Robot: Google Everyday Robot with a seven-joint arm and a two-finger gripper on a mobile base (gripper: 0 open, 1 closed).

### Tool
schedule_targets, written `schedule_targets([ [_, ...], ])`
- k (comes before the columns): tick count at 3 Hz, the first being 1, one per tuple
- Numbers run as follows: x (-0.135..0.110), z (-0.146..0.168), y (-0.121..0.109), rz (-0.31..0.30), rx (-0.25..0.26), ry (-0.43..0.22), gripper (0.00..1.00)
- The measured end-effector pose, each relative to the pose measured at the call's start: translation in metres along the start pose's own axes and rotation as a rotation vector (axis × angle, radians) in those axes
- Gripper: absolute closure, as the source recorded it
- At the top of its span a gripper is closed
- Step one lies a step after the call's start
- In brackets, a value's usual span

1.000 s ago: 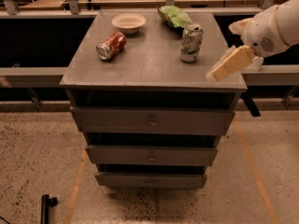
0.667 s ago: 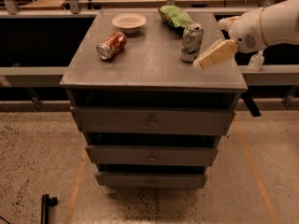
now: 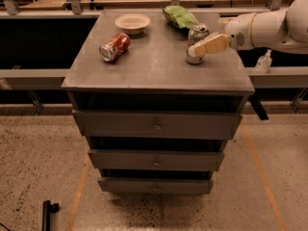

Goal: Knock 7up can over

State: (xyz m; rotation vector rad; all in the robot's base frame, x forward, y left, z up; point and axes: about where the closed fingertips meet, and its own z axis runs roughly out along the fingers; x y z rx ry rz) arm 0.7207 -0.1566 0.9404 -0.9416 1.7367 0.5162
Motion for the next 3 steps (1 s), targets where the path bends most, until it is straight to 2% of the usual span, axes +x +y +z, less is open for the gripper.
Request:
schedule_targets([
  [1, 0.011, 0.028, -0.031, 0.052, 0.017, -0.076, 0.01],
  [2, 0.016, 0.052, -0.034, 0.076, -0.028, -0.100, 0.23],
  [3, 0.010, 0.075, -0.025, 0.046, -0.098, -0.133, 0.46],
])
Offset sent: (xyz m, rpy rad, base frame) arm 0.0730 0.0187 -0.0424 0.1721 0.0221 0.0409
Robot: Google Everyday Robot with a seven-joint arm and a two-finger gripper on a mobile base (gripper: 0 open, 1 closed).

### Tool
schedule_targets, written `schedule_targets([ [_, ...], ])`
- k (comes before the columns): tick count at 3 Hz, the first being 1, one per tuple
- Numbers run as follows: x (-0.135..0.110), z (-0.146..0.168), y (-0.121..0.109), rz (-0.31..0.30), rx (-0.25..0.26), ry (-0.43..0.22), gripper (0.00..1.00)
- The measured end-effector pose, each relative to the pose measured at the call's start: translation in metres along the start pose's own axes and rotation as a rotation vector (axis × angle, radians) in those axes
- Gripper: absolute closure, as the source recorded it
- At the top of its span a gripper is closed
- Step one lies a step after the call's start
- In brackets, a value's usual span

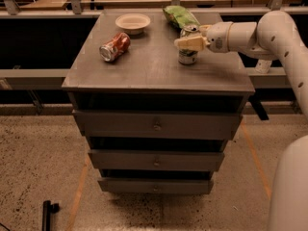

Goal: Knock 7up can over

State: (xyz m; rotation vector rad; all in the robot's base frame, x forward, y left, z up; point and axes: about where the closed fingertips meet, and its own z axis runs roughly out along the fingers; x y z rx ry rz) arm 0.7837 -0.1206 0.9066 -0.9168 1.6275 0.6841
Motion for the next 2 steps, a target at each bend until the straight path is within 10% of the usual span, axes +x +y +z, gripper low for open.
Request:
schedule_targets([
  [2, -0.036, 0.016, 0.022, -0.189, -0.053, 0.165, 0.93],
])
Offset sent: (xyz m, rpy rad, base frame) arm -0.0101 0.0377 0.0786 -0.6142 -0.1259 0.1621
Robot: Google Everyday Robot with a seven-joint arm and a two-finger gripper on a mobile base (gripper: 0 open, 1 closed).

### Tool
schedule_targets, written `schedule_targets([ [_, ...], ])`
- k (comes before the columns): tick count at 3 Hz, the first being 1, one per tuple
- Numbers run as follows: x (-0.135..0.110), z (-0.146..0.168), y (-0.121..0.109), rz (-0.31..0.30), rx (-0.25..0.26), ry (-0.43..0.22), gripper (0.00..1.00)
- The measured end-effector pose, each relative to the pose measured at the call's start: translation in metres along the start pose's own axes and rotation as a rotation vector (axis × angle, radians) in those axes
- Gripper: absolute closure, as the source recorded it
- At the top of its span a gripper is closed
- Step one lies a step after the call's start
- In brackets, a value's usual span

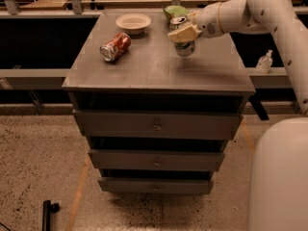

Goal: Knock 7up can over

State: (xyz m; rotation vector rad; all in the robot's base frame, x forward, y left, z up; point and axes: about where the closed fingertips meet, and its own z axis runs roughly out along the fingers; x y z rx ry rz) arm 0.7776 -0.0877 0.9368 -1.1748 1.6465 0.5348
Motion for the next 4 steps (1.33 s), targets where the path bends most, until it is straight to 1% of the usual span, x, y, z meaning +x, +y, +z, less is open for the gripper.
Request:
schedule_targets([
  [1, -0.020, 0.003, 0.011, -0.144, -0.034, 0.208, 1.00],
  [2, -0.019, 0.014, 0.022, -0.242, -0.087, 0.401, 1.00],
  [3, -0.009, 0.028, 0.029, -0.341, -0.138, 0.579, 1.00],
  [4, 0.001, 0.038, 0.030, -0.407, -0.170, 0.704, 0.82],
])
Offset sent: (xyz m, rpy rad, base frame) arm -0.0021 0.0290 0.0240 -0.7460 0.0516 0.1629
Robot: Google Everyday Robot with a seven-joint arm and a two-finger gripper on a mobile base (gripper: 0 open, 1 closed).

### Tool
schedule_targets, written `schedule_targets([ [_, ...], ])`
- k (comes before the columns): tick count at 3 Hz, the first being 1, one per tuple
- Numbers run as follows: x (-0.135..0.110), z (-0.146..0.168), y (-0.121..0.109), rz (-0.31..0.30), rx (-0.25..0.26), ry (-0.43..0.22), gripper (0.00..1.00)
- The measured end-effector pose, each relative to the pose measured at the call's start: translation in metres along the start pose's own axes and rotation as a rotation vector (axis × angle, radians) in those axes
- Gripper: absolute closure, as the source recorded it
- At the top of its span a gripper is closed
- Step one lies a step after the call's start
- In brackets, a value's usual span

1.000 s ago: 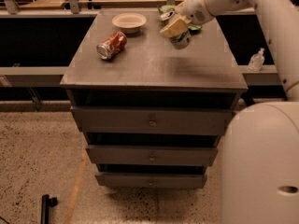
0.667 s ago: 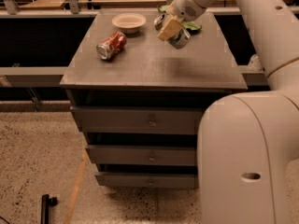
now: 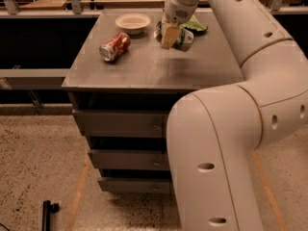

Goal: Knock 7up can over

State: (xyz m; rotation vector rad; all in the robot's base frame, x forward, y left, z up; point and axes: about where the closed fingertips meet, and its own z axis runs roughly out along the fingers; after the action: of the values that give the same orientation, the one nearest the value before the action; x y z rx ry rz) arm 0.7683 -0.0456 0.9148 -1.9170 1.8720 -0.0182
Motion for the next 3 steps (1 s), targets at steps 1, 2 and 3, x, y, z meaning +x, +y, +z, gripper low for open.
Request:
schedule_targets([
  [1, 0.003, 0.015, 0.000, -0.028, -0.024, 0.063, 0.58],
  [2, 0.009, 0.034, 0.002, -0.018, -0.054, 0.070, 0.35],
  [3, 0.018, 0.051, 0.005, 0.025, -0.077, 0.054, 0.04],
])
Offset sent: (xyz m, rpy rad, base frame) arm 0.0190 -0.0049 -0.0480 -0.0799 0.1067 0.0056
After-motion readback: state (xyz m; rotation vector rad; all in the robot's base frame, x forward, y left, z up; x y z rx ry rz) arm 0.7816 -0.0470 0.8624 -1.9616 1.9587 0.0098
